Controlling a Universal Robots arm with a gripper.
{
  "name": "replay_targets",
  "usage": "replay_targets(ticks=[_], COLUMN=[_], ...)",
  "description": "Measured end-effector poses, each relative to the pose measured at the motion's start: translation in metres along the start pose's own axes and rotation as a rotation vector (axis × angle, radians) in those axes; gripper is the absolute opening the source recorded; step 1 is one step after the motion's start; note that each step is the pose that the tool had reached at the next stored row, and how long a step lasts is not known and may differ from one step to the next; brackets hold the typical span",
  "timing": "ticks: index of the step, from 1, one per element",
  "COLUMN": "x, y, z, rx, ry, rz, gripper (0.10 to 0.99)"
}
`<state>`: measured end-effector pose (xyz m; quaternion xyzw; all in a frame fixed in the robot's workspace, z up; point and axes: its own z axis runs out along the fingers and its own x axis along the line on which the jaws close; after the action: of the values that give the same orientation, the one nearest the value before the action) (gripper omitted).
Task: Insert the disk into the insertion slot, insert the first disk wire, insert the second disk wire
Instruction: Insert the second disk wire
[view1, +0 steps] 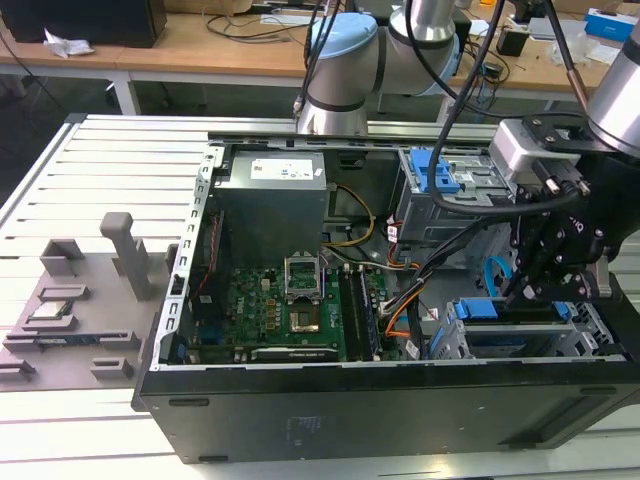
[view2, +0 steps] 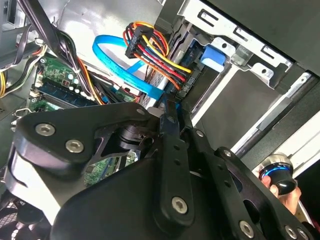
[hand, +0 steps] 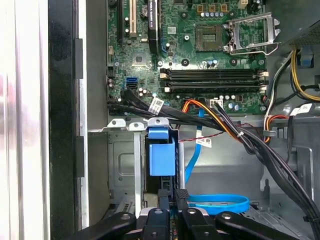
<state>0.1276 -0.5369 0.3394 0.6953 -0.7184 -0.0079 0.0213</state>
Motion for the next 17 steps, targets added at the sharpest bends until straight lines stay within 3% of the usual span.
replay_targets(ticks=[3,4,6,7,10,12,13,15,17], x=[0.0000,0.0000,0.0000,-0.0001,-0.0034,-0.0046,-0.0048,-0.0047,-0.0046], y=[0.0000,0.0000,0.0001,0.0006,0.0014,0.0019,0.0021,0.0025,0.0026], z=[0.0002,0.0002,-0.0032,-0.0134,-0.0309,-0.0422,-0.0479,-0.0558,-0.0586], rx=[0.000,0.000,0.000,0.000,0.000,0.000,0.000,0.000,0.000], ry=[0.0002,0.0004,-0.0001,0.0003,0.0007,0.0011,0.0012,0.0010,0.0009], rz=[0.000,0.000,0.000,0.000,0.000,0.000,0.000,0.000,0.000], gripper=[0.173,0.235,0.235,0.235,0.224,0.106,0.106,0.106,0.106])
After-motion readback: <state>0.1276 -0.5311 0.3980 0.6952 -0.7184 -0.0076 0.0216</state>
